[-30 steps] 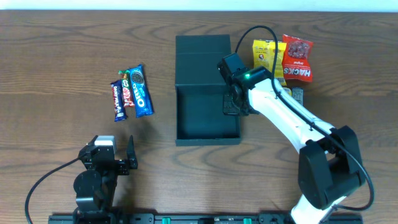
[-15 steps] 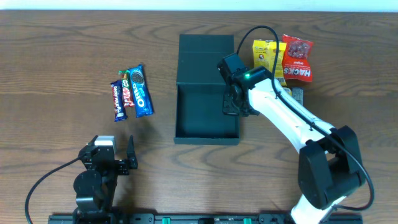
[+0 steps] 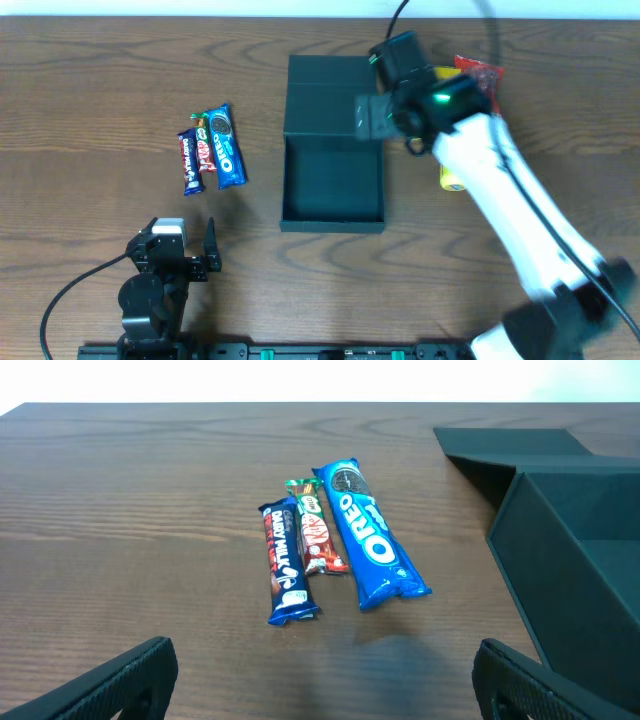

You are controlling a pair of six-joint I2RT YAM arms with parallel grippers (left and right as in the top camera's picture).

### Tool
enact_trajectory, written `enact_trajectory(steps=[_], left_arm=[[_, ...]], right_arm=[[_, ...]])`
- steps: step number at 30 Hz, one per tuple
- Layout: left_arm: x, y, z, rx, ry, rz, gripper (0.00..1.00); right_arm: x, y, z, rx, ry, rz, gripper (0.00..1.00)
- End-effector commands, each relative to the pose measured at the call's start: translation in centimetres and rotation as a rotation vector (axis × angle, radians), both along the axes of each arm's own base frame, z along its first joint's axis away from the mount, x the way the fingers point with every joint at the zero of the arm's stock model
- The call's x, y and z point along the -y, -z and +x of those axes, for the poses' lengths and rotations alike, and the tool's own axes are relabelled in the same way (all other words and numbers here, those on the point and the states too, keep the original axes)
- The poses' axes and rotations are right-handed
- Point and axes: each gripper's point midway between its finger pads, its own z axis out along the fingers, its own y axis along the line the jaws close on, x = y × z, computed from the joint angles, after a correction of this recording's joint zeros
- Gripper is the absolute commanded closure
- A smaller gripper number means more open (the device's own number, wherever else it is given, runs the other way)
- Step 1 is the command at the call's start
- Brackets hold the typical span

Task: Pack container
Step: 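Lift the right gripper away from the box toward the snacks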

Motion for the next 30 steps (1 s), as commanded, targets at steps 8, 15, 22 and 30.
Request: enact_trajectory(steps=[8, 15, 22, 30], left_arm=[[-0.1, 1.0, 0.0, -0.022, -0.010, -0.010, 0.04], [0.3, 1.0, 0.0, -0.022, 0.014, -0.019, 0.04], [5.3, 0.5, -0.9, -0.031, 0.266, -0.207, 0.05], [6.3, -3.7, -0.4, 0.104, 0.312, -0.314, 0.04]], right_arm=[[6.4, -2.8, 0.5, 0.060, 0.068, -0.065, 0.01], [9.0, -1.9, -0.1, -0.003, 0.097, -0.085, 0.01], [7.0, -2.4, 0.8, 0.030, -0.024, -0.025, 0.01], [6.6, -2.6, 1.1, 0.046, -0.034, -0.006, 0.01]])
